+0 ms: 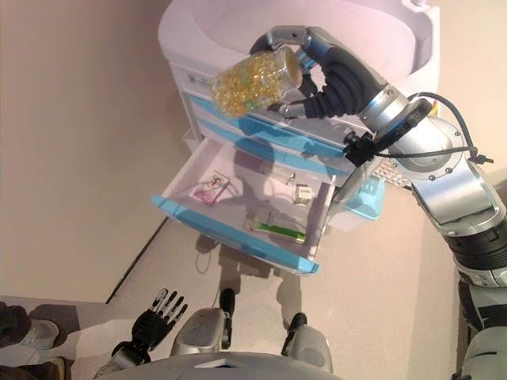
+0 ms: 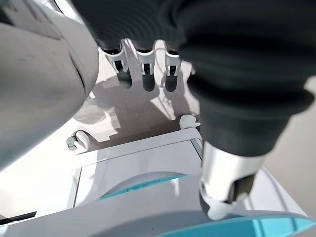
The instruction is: Open the drawer and pick up the medicine
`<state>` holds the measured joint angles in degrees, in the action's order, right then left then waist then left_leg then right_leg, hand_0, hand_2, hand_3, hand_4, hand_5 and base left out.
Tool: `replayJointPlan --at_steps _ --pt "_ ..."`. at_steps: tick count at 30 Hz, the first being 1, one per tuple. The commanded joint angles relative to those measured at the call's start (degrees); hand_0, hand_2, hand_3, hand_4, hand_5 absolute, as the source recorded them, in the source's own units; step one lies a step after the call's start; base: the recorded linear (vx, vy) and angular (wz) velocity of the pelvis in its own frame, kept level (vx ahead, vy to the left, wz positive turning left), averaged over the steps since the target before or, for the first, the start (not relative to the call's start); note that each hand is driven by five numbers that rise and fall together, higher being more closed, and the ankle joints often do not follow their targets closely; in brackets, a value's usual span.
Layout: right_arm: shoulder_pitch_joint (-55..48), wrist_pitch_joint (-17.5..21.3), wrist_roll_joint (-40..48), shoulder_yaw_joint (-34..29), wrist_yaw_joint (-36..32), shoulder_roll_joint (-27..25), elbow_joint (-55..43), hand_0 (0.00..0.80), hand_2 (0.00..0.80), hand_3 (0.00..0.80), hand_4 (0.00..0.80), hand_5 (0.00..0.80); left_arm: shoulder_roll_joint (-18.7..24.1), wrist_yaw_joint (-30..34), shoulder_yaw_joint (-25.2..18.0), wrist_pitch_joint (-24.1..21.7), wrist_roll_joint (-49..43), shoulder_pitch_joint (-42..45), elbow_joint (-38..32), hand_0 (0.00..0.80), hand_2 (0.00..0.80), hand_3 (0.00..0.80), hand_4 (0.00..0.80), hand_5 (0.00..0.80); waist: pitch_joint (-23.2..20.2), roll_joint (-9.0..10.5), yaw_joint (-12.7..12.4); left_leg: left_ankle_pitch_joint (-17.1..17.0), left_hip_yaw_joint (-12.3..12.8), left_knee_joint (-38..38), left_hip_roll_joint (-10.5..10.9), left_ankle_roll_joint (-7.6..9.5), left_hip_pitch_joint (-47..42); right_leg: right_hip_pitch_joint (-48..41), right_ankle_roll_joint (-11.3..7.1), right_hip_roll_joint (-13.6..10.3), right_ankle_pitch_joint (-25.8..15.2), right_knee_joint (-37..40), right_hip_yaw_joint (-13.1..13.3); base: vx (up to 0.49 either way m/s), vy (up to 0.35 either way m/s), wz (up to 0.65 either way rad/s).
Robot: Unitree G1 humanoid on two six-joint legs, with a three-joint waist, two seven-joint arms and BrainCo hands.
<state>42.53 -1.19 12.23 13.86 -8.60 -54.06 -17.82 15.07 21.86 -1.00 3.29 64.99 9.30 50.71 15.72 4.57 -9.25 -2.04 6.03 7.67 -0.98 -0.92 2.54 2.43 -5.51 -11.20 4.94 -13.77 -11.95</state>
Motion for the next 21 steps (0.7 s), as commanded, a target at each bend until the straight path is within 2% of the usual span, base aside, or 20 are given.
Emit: replayJointPlan --at_steps 1,11,17,21 --pt "8.35 0.68 -0.79 -0.12 5.46 -3.67 2.86 0.800 0.800 0.800 0.800 0.800 1.06 0.47 -0.33 -1.39 -2.23 1.31 0.59 0.000 0.000 0.000 0.000 0.000 -1.59 0.96 -1.30 8.26 -1.58 3.53 1.94 -0.18 -0.41 -4.02 -2.12 0.89 -2.28 3.77 -2.31 0.036 0.004 -0.01" --pt "18.25 -5.27 -6.27 7.01 9.68 -10.28 13.97 0.800 0.800 0.800 0.800 0.800 2.40 -0.36 -1.38 0.05 -2.90 1.91 0.47 0.000 0.000 0.000 0.000 0.000 -2.77 1.57 -1.91 7.75 -1.97 2.05 1.82 -0.05 -1.59 -5.11 -2.36 0.79 -2.41 4.26 -3.06 0.012 0.004 0.03" --pt "25.03 -8.90 -9.29 14.53 9.47 -13.28 22.91 0.800 0.800 0.800 0.800 0.800 3.61 -1.23 -1.31 0.95 -2.48 2.22 -0.43 0.000 0.000 0.000 0.000 0.000 -3.10 2.17 -2.43 7.60 -2.56 2.13 1.90 0.05 -1.56 -5.42 -2.22 0.75 -2.50 4.34 -3.29 0.016 0.000 0.01" --pt "29.77 -9.61 -11.76 20.24 8.73 -14.44 29.28 0.800 0.800 0.800 0.800 0.800 4.27 -1.44 -1.30 1.44 -2.70 2.44 -0.72 0.000 0.000 0.000 0.000 0.000 -3.07 2.58 -2.92 7.47 -3.17 1.95 1.99 0.12 -1.63 -5.64 -2.14 0.86 -2.65 4.50 -3.32 0.013 -0.006 0.00"
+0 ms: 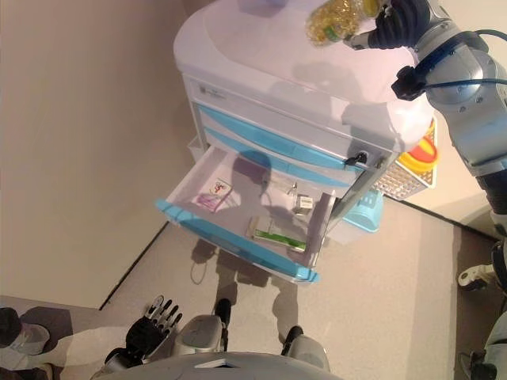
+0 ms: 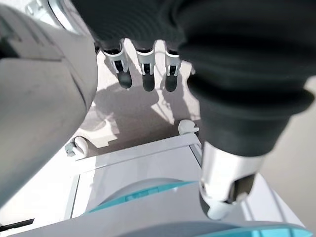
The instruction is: Open the drawer and pick up the medicine
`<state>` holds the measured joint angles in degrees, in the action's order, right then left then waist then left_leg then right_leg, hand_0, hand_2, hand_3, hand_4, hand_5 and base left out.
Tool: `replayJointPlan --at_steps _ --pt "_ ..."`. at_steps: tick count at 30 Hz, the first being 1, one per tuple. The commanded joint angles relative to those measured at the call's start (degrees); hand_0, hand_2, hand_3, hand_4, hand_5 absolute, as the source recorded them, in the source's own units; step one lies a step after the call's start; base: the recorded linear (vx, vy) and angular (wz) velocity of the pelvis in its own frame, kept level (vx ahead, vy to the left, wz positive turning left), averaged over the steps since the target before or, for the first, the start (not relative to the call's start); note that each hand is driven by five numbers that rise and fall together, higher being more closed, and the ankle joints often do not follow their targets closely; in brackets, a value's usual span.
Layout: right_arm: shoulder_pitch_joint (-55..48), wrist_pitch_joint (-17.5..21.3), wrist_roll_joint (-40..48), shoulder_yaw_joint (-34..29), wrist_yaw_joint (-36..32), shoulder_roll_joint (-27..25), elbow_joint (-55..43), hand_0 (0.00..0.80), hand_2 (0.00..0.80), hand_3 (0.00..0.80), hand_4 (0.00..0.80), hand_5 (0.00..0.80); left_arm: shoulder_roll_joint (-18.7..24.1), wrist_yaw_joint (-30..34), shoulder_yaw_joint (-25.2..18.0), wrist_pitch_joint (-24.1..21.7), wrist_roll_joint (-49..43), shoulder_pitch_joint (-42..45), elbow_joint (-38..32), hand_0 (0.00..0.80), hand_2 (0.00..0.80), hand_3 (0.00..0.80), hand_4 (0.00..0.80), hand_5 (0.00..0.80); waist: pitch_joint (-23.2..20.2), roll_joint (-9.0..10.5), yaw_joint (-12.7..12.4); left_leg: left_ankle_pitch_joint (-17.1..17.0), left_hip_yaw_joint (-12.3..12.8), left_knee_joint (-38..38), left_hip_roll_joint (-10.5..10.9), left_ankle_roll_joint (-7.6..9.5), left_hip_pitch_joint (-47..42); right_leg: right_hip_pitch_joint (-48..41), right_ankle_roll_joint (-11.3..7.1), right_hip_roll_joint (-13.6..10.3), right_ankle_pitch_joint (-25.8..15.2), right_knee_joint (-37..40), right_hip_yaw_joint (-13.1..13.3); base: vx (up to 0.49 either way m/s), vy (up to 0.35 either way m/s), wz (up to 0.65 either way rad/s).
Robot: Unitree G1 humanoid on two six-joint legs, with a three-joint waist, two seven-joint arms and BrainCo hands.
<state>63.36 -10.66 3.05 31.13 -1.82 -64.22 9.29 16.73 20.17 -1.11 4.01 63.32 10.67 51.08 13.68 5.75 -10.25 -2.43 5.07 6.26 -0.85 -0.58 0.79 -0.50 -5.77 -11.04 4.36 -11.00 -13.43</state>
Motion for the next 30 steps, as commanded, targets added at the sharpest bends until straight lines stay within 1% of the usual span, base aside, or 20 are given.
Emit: replayJointPlan --at_steps 1,6,11,17,19,20,24,27,30 --pt "10.52 -0.20 -2.69 4.73 1.93 -4.62 3.84 0.800 0.800 0.800 0.800 0.800 2.89 0.19 -1.11 0.85 -0.89 1.06 -1.14 0.000 0.000 0.000 0.000 0.000 -0.98 1.53 -2.03 7.85 -2.29 3.35 1.83 -0.19 0.12 -2.76 -1.87 0.71 -2.12 1.78 -1.87 0.000 0.000 0.00" --pt "16.56 -1.29 -2.70 11.68 -0.34 -4.85 11.46 0.800 0.800 0.800 0.800 0.800 4.02 0.02 -0.59 1.32 -0.11 0.78 -1.12 0.000 0.000 0.000 0.000 0.000 -0.97 1.81 -2.61 7.82 -2.68 3.38 1.93 -0.14 0.29 -2.91 -2.00 0.54 -2.32 2.00 -2.09 0.001 0.000 0.01" --pt "19.67 0.71 -2.97 16.99 -3.38 -4.20 18.70 0.800 0.800 0.800 0.800 0.800 4.75 -0.30 0.10 1.68 0.46 0.62 -1.65 0.000 0.000 0.000 0.000 0.000 -0.97 1.82 -3.30 7.73 -3.12 3.44 2.09 0.00 0.44 -2.96 -1.97 0.33 -2.40 1.92 -2.48 0.000 0.008 0.07" --pt "20.55 3.90 -6.38 21.18 -7.11 -2.39 26.40 0.800 0.800 0.800 0.800 0.800 5.88 -0.66 0.89 2.33 0.65 0.28 -2.01 0.000 0.000 0.000 0.000 0.000 -0.65 1.82 -4.43 7.35 -3.77 3.09 2.13 0.03 0.63 -3.06 -2.10 -0.04 -2.63 1.96 -3.21 -0.005 0.004 0.05" --pt "20.69 4.70 -6.70 22.01 -7.40 -2.08 27.56 0.800 0.800 0.800 0.800 0.800 5.94 -0.67 1.00 2.35 0.60 0.25 -2.02 0.000 0.000 0.000 0.000 0.000 -0.57 1.79 -4.61 7.35 -3.94 3.15 2.18 0.04 0.74 -3.02 -2.10 -0.09 -2.66 1.96 -3.28 0.000 0.000 0.00" --pt "20.90 5.39 -8.02 23.29 -8.82 -1.60 28.89 0.800 0.800 0.800 0.800 0.800 6.30 -0.80 1.11 2.73 0.68 0.24 -2.42 0.000 0.000 0.000 0.000 0.000 -0.35 1.85 -5.05 7.33 -4.19 3.32 2.24 0.01 0.98 -3.01 -2.17 -0.14 -2.70 1.95 -3.40 0.000 0.000 0.00" --pt "20.00 7.05 -8.99 24.33 -11.31 -0.52 31.15 0.800 0.800 0.800 0.800 0.800 6.72 -0.84 1.05 3.38 0.48 0.09 -2.73 0.000 0.000 0.000 0.000 0.000 -0.01 1.92 -5.60 7.19 -4.46 3.45 2.23 -0.02 1.50 -2.87 -2.23 -0.25 -2.76 1.93 -3.65 -0.021 -0.001 0.08" --pt "18.22 8.62 -9.36 24.39 -12.77 0.28 32.00 0.800 0.800 0.800 0.800 0.800 6.90 -0.35 0.95 3.60 0.27 0.14 -2.79 0.000 0.000 0.000 0.000 0.000 0.24 1.82 -5.98 7.06 -4.64 3.50 2.23 -0.06 1.74 -2.79 -2.27 -0.35 -2.74 1.79 -3.93 -0.004 0.003 0.02" --pt "16.19 9.38 -10.69 23.59 -13.63 0.97 31.90 0.800 0.800 0.800 0.800 0.800 6.89 -0.14 0.85 3.77 0.10 0.00 -2.93 0.000 0.000 0.000 0.000 0.000 0.60 1.68 -6.25 7.05 -4.96 3.75 2.32 0.01 1.95 -2.65 -2.23 -0.44 -2.72 1.55 -4.02 0.000 0.000 0.00"
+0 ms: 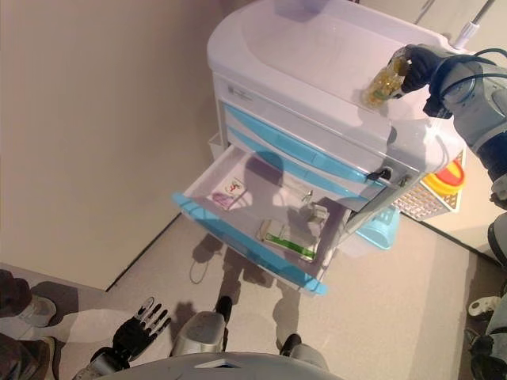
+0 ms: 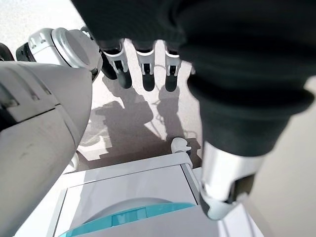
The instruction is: Open the drawer and pick up the medicine
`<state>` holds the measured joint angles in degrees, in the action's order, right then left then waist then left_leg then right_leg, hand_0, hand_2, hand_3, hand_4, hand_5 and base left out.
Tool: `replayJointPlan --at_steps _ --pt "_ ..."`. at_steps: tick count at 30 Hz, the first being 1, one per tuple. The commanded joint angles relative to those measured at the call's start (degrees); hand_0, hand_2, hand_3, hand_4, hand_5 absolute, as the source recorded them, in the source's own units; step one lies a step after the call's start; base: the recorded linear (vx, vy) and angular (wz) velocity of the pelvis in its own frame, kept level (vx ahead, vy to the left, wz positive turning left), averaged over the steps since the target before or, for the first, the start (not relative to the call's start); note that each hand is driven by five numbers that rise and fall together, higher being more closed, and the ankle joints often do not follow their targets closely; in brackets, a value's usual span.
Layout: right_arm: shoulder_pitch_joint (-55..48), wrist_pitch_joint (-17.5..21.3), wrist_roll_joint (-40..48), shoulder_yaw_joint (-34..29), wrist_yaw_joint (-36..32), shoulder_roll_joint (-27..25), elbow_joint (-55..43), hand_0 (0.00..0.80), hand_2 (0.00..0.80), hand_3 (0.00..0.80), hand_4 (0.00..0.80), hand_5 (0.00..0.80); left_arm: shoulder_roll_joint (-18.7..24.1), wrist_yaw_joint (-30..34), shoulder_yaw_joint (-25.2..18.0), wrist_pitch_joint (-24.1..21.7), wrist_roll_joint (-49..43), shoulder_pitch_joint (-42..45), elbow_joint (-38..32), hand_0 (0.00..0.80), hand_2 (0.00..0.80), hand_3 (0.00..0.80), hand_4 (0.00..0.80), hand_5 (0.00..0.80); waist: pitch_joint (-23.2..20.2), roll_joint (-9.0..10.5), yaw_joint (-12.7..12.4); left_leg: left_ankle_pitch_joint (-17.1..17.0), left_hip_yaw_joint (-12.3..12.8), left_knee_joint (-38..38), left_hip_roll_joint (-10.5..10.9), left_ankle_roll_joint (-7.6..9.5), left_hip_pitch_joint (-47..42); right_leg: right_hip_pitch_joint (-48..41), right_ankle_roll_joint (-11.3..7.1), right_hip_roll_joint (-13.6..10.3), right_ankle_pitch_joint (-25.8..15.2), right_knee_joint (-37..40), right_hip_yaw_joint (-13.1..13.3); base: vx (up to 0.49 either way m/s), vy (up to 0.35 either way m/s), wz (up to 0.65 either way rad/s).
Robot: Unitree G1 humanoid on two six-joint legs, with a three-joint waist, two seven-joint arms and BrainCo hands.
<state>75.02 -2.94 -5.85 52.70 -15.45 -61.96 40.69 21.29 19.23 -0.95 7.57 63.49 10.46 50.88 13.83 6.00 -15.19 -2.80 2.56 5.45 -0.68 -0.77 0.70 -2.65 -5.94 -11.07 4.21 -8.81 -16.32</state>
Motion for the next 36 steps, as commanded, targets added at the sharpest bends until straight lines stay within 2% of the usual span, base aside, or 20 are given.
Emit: replayJointPlan --at_steps 1,7,22,23,24,36 --pt "3.75 1.99 -2.26 1.63 -0.27 -0.99 0.71 0.800 0.800 0.800 0.800 0.800 2.27 0.84 0.72 0.19 -0.18 0.13 -2.65 0.000 0.000 0.000 0.000 0.000 0.58 1.33 -1.39 7.42 -2.53 4.71 2.17 0.19 2.10 -0.51 -2.05 -0.46 -2.54 -0.76 -1.15 0.000 0.000 0.00" --pt "1.44 2.39 -3.47 -0.02 -0.94 1.56 3.14 0.800 0.800 0.800 0.800 0.800 2.35 1.16 0.86 0.38 -0.25 -0.40 -2.22 0.000 0.000 0.000 0.000 0.000 1.17 0.88 -1.90 7.39 -2.94 5.29 2.36 0.21 2.74 -0.22 -2.02 -0.59 -2.45 -1.04 -1.20 0.000 0.002 0.01" --pt "-1.10 2.70 -8.92 -1.38 -1.61 2.86 7.77 0.800 0.800 0.800 0.800 0.800 2.63 1.85 0.53 0.69 -0.65 -0.30 -2.67 0.000 0.000 0.000 0.000 0.000 2.45 0.53 -2.78 7.65 -3.34 6.64 2.49 0.25 3.78 0.13 -2.15 -0.80 -2.40 -1.59 -1.09 0.000 0.000 0.00" --pt "-1.16 2.36 -9.38 -1.37 -1.64 3.00 8.09 0.442 0.442 0.442 0.442 0.442 2.71 1.99 0.46 0.68 -0.78 -0.37 -2.51 0.000 0.000 0.000 0.000 0.000 2.45 0.59 -2.85 7.63 -3.36 6.65 2.49 0.26 3.81 0.10 -2.16 -0.77 -2.41 -1.59 -1.08 0.000 0.000 0.00" --pt "-1.28 2.57 -9.81 -1.38 -1.24 3.05 8.33 0.000 0.000 0.000 0.000 0.000 2.75 1.93 0.45 0.75 -0.68 -0.44 -2.54 0.000 0.000 0.000 0.000 0.000 2.47 0.56 -2.86 7.63 -3.33 6.60 2.45 0.27 3.79 0.12 -2.16 -0.76 -2.39 -1.60 -1.10 0.000 0.000 0.00" --pt "-1.32 1.93 -11.02 -1.63 -1.27 2.81 8.14 0.000 0.000 0.000 0.000 0.000 2.71 2.36 0.19 0.79 -0.87 -0.15 -2.39 0.000 0.000 0.000 0.000 0.000 2.66 0.58 -2.76 7.65 -3.38 6.62 2.36 0.23 3.72 0.30 -2.19 -0.72 -2.30 -1.93 -0.88 0.002 0.000 0.01"
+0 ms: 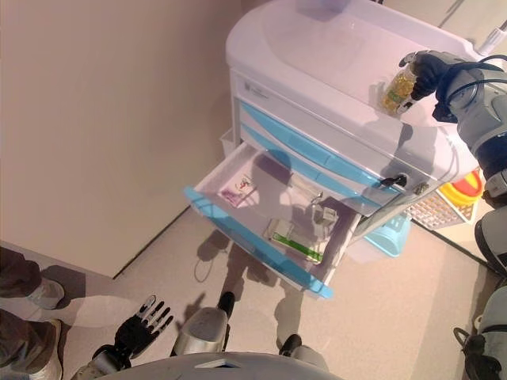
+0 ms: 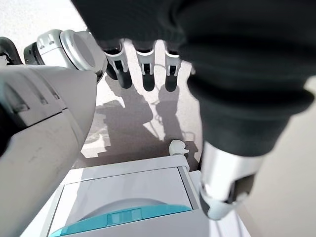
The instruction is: Open the drawer and pick up the medicine
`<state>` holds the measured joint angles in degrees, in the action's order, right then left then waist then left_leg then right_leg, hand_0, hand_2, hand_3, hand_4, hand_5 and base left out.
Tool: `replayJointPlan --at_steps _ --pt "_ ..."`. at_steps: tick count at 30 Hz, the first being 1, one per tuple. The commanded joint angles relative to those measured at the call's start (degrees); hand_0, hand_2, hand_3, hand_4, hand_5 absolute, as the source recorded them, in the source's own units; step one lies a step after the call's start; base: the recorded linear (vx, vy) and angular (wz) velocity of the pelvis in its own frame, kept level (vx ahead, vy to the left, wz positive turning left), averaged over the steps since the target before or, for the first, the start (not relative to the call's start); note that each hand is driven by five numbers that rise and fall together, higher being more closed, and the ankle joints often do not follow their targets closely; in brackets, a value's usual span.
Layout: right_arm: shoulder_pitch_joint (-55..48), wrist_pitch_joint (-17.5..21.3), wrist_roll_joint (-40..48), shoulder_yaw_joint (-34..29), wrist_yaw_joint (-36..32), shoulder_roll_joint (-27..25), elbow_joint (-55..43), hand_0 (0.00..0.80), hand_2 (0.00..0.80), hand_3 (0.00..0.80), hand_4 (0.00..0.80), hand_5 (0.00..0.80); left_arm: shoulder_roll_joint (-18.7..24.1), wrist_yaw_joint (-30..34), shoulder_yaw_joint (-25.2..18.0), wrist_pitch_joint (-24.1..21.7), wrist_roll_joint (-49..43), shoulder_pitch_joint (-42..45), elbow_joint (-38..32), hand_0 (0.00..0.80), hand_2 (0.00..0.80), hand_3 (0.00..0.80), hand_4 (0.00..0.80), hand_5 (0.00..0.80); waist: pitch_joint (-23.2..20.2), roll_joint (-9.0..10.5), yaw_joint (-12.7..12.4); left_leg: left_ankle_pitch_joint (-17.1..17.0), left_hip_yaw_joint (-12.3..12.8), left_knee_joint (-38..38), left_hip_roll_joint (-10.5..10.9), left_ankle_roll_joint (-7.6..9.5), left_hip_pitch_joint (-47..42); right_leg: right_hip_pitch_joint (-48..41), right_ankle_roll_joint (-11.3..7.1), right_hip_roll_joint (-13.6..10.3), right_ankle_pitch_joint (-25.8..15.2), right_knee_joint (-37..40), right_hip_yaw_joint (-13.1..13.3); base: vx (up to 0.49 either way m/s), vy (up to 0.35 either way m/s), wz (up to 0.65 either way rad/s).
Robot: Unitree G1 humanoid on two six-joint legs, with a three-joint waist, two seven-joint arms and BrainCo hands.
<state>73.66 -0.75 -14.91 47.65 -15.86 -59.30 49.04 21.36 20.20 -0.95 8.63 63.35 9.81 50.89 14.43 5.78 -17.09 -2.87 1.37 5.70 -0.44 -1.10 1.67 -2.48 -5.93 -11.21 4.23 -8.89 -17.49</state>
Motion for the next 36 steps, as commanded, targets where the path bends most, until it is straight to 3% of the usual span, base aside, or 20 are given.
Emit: replayJointPlan --at_steps 1,20,36 --pt "-0.08 -0.30 -2.05 3.30 -0.78 0.13 -0.29 0.000 0.000 0.000 0.000 0.000 2.72 1.40 0.24 -0.18 -0.64 0.46 -2.42 0.000 0.000 0.000 0.000 0.000 2.06 0.82 -0.84 7.75 -2.21 6.37 2.14 0.58 2.75 0.19 -2.21 -0.58 -2.32 -1.87 0.33 0.000 0.000 0.00" --pt "2.01 -0.09 -4.05 4.59 0.59 -1.15 0.31 0.000 0.000 0.000 0.000 0.000 2.91 1.01 0.03 -0.14 -0.46 0.50 -2.32 0.000 0.000 0.000 0.000 0.000 1.68 1.17 -0.61 7.62 -1.75 5.87 1.83 0.54 2.29 0.23 -2.37 -0.47 -2.51 -1.92 0.29 0.000 0.000 0.00" --pt "10.68 -1.25 -3.39 10.38 4.29 -5.48 -0.83 0.000 0.000 0.000 0.000 0.000 3.26 0.87 0.31 -0.62 0.39 1.45 -2.45 0.000 0.000 0.000 0.000 0.000 0.57 2.06 0.03 7.81 -1.33 5.16 1.61 0.53 1.37 -0.14 -2.54 -0.34 -2.73 -1.47 0.45 0.000 0.000 0.00"
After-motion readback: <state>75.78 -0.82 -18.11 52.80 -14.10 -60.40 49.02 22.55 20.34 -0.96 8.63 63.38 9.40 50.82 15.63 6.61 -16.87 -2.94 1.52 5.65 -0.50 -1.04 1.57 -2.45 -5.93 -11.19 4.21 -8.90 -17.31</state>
